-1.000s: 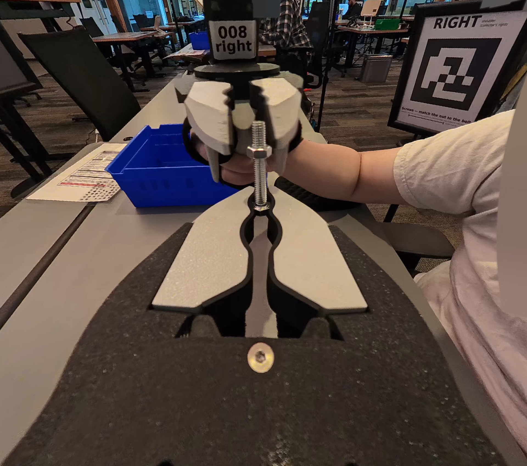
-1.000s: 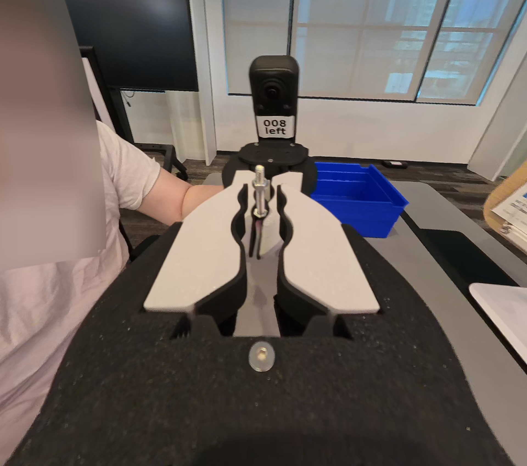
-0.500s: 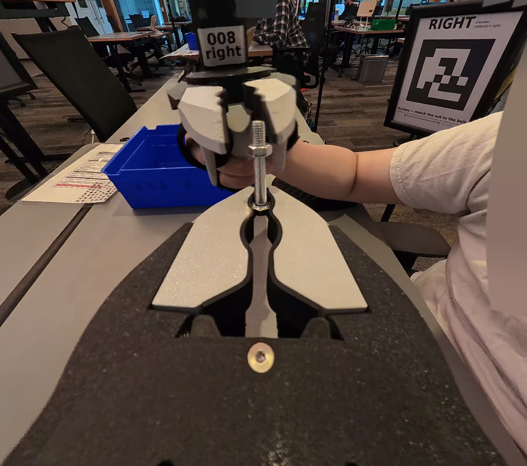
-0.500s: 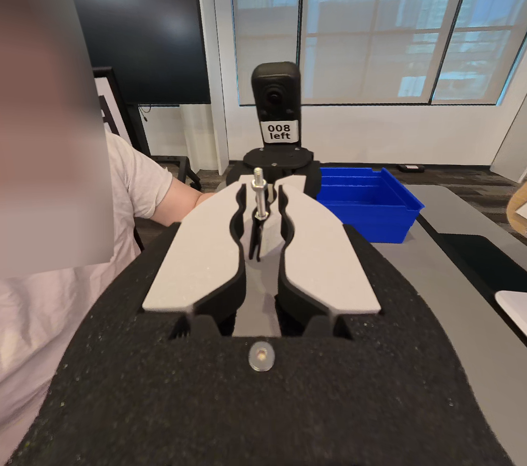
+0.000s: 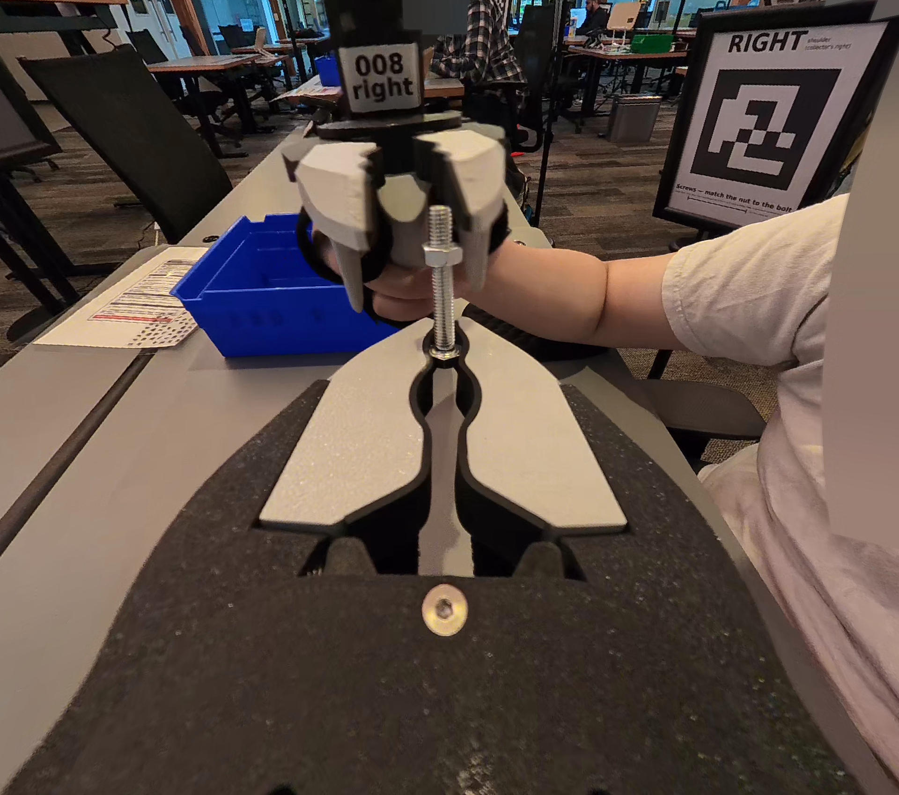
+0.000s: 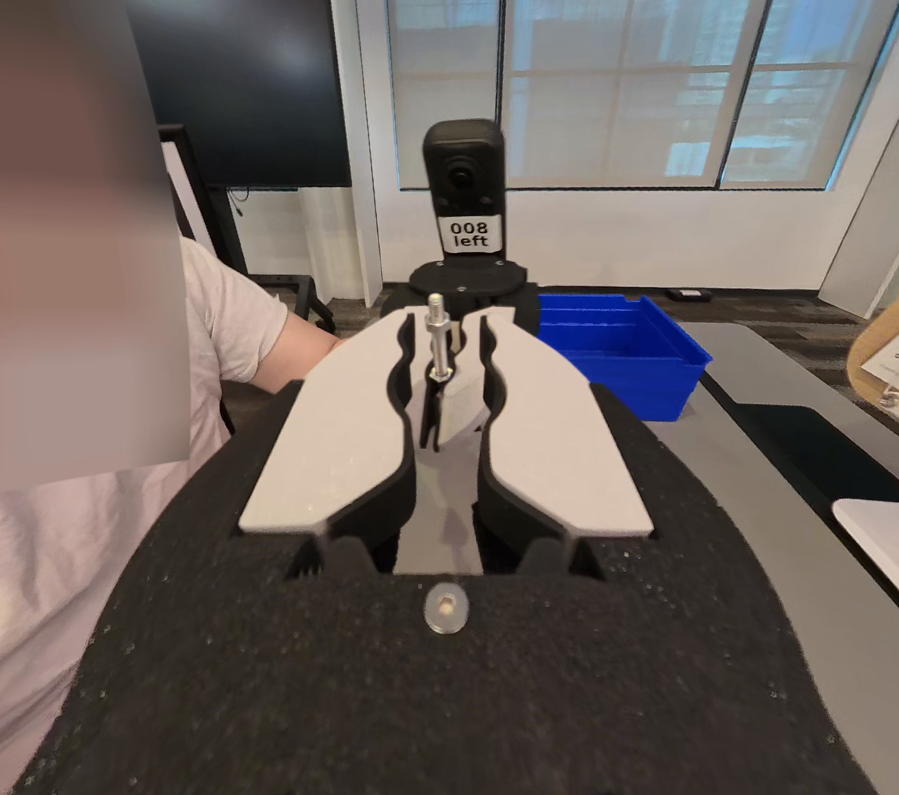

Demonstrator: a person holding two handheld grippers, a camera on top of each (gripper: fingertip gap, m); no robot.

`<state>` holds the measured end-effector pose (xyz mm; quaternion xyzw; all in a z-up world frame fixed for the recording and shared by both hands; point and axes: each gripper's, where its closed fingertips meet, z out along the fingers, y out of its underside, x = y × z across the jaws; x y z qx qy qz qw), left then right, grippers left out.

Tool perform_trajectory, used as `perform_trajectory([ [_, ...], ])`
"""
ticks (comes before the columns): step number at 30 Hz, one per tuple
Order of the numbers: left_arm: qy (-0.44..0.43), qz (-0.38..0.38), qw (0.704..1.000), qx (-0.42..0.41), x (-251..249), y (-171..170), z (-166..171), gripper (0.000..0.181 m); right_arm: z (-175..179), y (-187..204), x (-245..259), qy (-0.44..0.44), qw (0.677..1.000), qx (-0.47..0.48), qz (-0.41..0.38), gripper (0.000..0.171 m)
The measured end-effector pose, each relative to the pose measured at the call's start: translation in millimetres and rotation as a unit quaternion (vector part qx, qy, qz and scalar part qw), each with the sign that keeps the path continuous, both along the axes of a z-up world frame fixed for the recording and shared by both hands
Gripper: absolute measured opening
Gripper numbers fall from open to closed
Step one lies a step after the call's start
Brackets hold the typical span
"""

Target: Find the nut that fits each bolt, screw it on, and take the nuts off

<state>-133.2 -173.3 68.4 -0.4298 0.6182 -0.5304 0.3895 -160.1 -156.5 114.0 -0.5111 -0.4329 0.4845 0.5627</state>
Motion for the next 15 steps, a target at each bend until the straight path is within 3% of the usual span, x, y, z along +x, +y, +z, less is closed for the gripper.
perform_trajectory([
  [4, 0.000, -0.005, 1.000, 0.001, 0, -3, 0, 0.003, -6, 1, -7, -0.029, 0.999, 0.030, -0.027, 0.023],
  [10, -0.003, 0.001, 1.000, 0.005, -1, -1, 2, 0.003, 0, 13, 11, 0.009, 0.999, -0.003, -0.033, 0.019],
  [15, 0.000, 0.001, 1.000, 0.000, -1, 0, 1, 0.003, 3, -2, -2, -0.007, 0.999, 0.028, -0.020, 0.021],
])
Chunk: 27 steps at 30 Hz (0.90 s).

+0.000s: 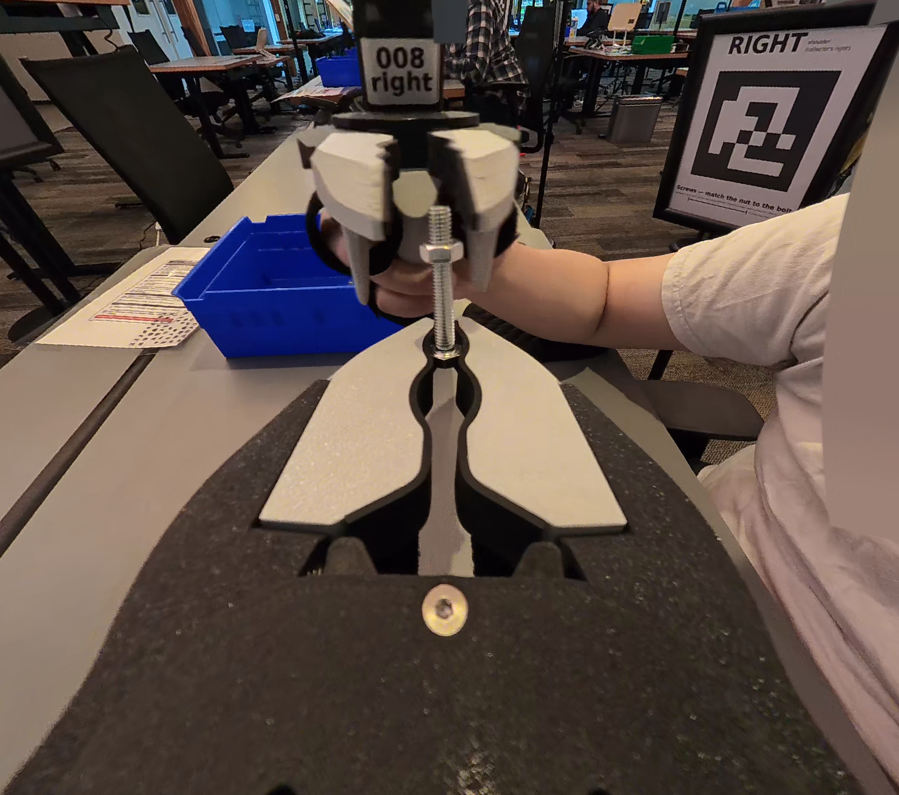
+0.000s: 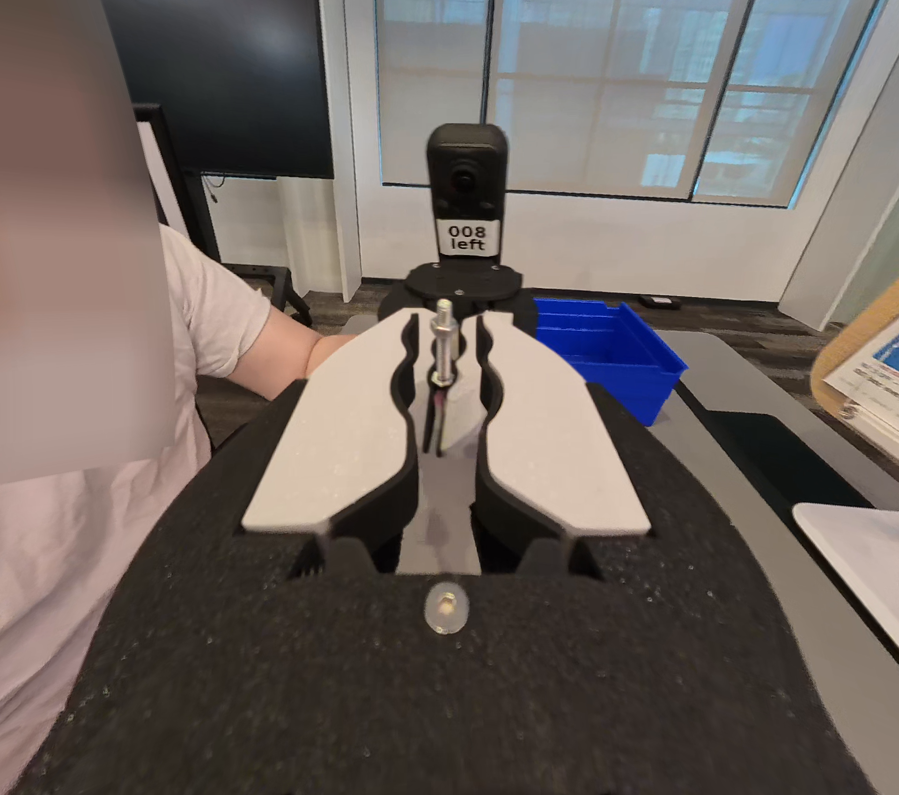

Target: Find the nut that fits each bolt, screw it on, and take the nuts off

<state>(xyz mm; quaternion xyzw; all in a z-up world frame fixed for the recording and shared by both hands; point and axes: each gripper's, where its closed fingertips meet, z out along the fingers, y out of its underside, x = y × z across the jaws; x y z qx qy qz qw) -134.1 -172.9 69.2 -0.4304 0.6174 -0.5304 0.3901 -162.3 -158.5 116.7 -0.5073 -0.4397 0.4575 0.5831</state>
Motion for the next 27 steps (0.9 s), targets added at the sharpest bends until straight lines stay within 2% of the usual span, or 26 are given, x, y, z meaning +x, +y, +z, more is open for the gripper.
perform_trajectory([
  [6, 0.000, 0.001, 1.000, 0.002, 1, -1, 0, 0.003, -5, 8, 2, -0.016, 1.000, 0.002, -0.026, 0.024],
  [8, -0.003, -0.005, 1.000, -0.003, -1, -2, 2, 0.003, -3, 19, 14, -0.001, 0.999, -0.009, -0.050, 0.017],
  [12, -0.003, -0.001, 1.000, 0.003, -1, -1, 3, 0.003, 4, 13, 16, 0.026, 0.999, -0.024, -0.019, 0.019],
  [15, -0.002, -0.003, 1.000, 0.002, -1, -3, 2, 0.003, -1, 1, 0, -0.004, 1.000, -0.007, 0.000, 0.022],
  [19, 0.000, -0.005, 1.000, 0.005, 0, -5, 1, 0.003, -4, 2, -4, -0.022, 0.999, 0.020, -0.023, 0.020],
  [27, -0.004, 0.006, 1.000, 0.002, -2, 0, 5, 0.003, -6, 7, 4, -0.007, 1.000, -0.011, -0.004, 0.021],
])
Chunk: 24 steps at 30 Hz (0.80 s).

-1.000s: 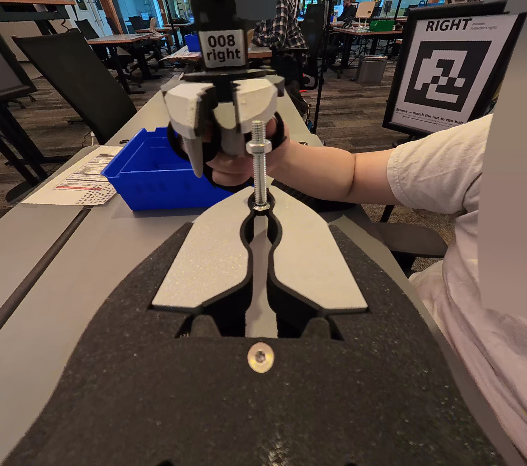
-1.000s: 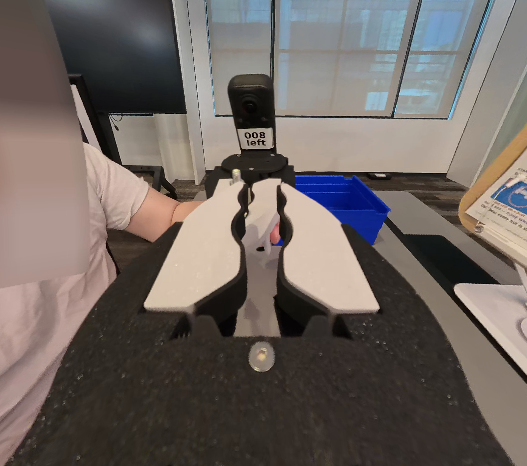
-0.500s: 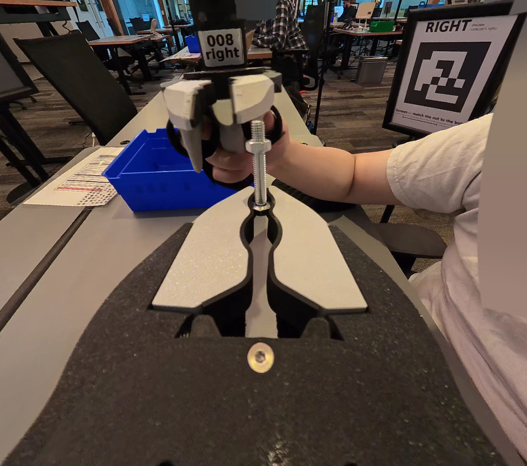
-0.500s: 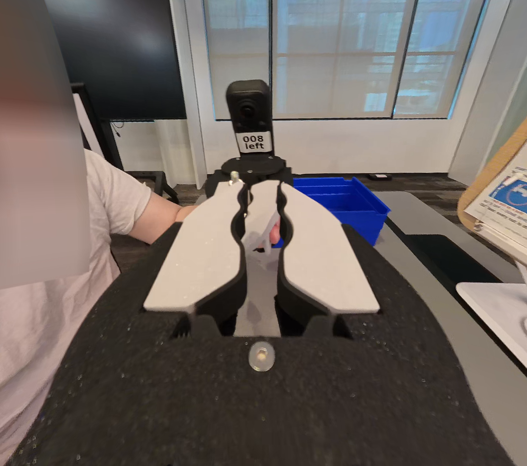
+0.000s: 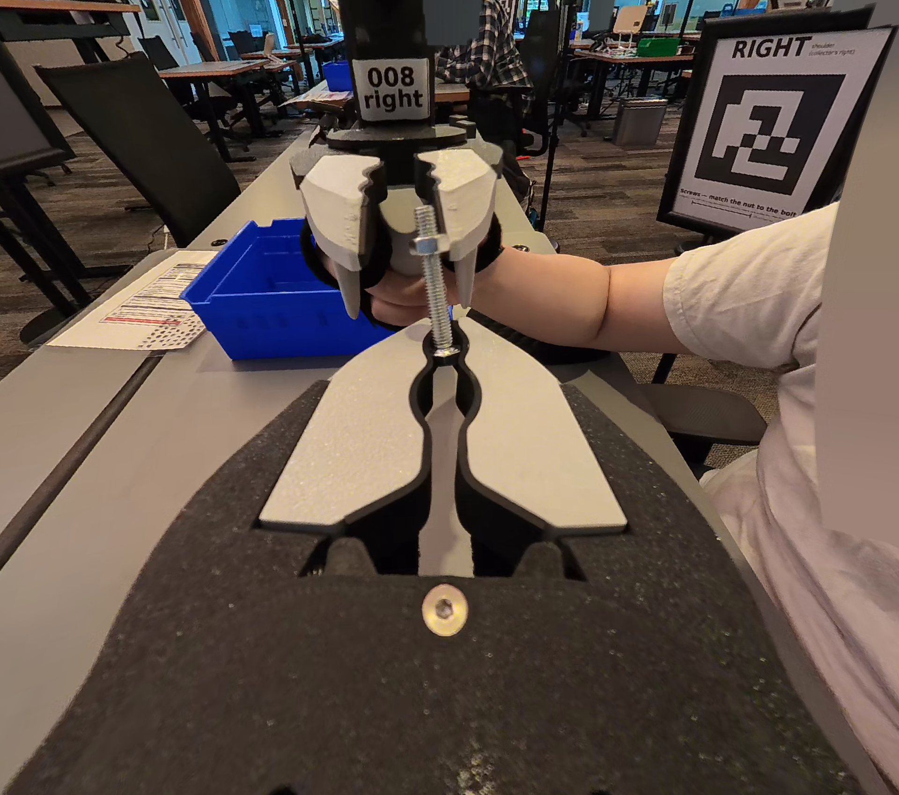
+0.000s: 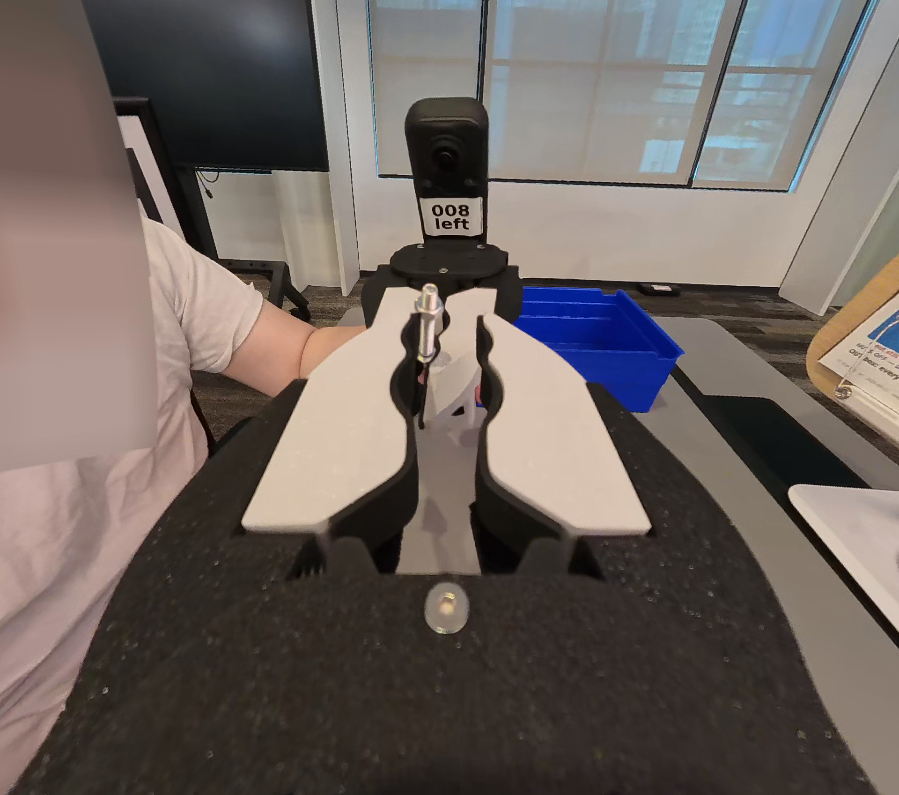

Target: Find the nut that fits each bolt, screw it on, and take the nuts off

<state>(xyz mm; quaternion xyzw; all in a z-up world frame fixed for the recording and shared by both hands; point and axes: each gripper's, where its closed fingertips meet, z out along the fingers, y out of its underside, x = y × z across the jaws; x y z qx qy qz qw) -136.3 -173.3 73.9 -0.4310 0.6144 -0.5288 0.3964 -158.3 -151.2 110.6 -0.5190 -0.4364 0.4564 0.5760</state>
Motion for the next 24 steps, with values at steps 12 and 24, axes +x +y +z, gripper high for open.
perform_trajectory([
  [12, -0.002, -0.009, 1.000, 0.005, 0, -5, 1, 0.003, 9, -12, -7, 0.024, 0.999, 0.012, 0.020, 0.020],
  [24, -0.021, -0.003, 1.000, -0.001, -2, -4, 9, 0.003, 7, -11, -8, 0.021, 1.000, 0.014, 0.013, 0.018],
])
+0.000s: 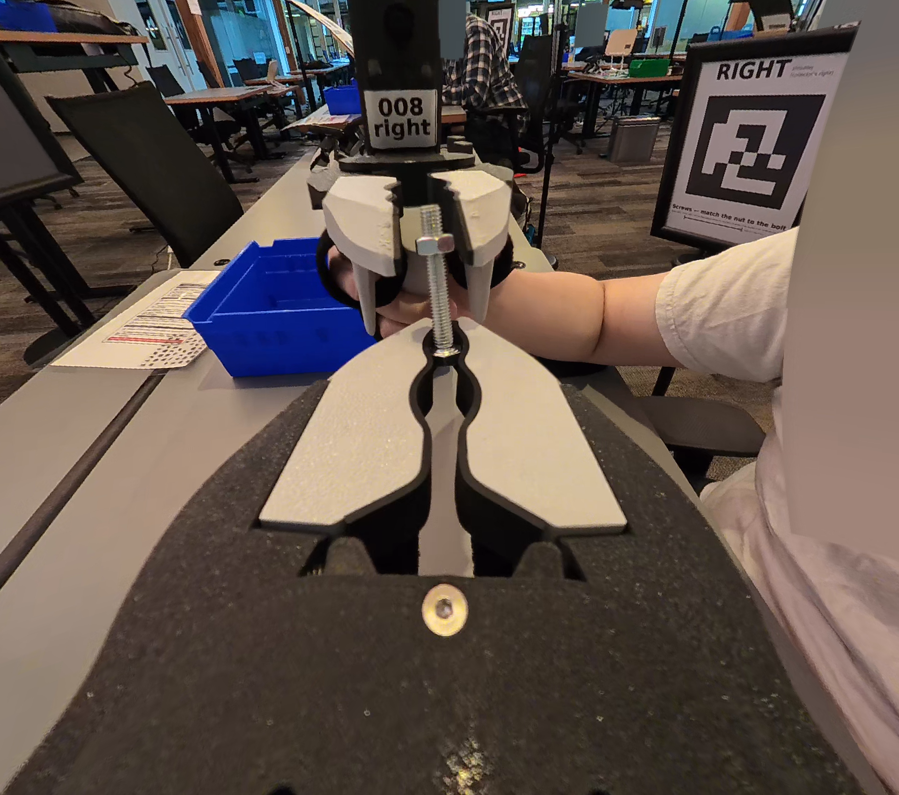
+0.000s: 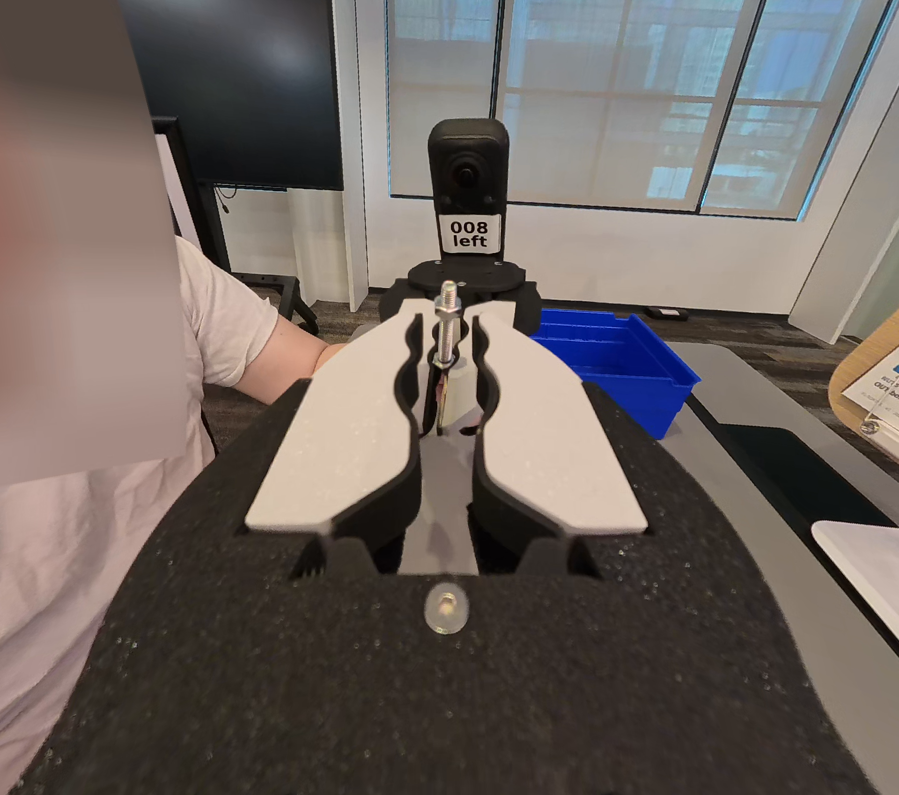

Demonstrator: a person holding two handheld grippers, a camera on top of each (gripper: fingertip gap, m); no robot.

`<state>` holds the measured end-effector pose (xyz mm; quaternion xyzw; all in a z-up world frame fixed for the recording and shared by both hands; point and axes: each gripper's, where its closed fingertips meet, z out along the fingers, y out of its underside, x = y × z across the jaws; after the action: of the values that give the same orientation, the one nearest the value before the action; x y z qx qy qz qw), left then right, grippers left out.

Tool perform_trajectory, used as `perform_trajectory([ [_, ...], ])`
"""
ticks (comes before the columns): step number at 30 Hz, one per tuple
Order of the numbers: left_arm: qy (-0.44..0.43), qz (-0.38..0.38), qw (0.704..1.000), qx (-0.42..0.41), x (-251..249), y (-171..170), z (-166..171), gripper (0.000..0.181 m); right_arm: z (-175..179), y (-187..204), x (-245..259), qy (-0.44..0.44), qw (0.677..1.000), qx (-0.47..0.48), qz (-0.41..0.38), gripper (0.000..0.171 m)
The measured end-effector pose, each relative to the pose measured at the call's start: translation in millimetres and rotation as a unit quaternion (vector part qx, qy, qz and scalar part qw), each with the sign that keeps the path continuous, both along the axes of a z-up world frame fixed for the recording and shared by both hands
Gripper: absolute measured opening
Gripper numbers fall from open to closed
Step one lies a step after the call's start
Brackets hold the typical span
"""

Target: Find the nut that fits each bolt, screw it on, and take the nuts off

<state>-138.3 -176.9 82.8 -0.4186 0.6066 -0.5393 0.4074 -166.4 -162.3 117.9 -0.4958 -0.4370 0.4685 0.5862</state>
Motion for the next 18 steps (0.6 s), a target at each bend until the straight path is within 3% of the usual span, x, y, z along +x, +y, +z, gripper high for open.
perform_trajectory([
  [5, 0.006, -0.003, 1.000, 0.000, 2, -2, -3, 0.003, -6, 0, -5, -0.015, 1.000, 0.009, -0.003, 0.005],
  [16, 0.031, 0.001, 1.000, 0.003, 5, 0, -13, 0.003, -12, 0, -6, -0.048, 0.999, 0.024, -0.009, 0.006],
  [18, 0.032, 0.004, 0.999, 0.007, 6, 0, -14, 0.003, -8, -2, -5, -0.035, 0.999, 0.025, -0.006, 0.015],
])
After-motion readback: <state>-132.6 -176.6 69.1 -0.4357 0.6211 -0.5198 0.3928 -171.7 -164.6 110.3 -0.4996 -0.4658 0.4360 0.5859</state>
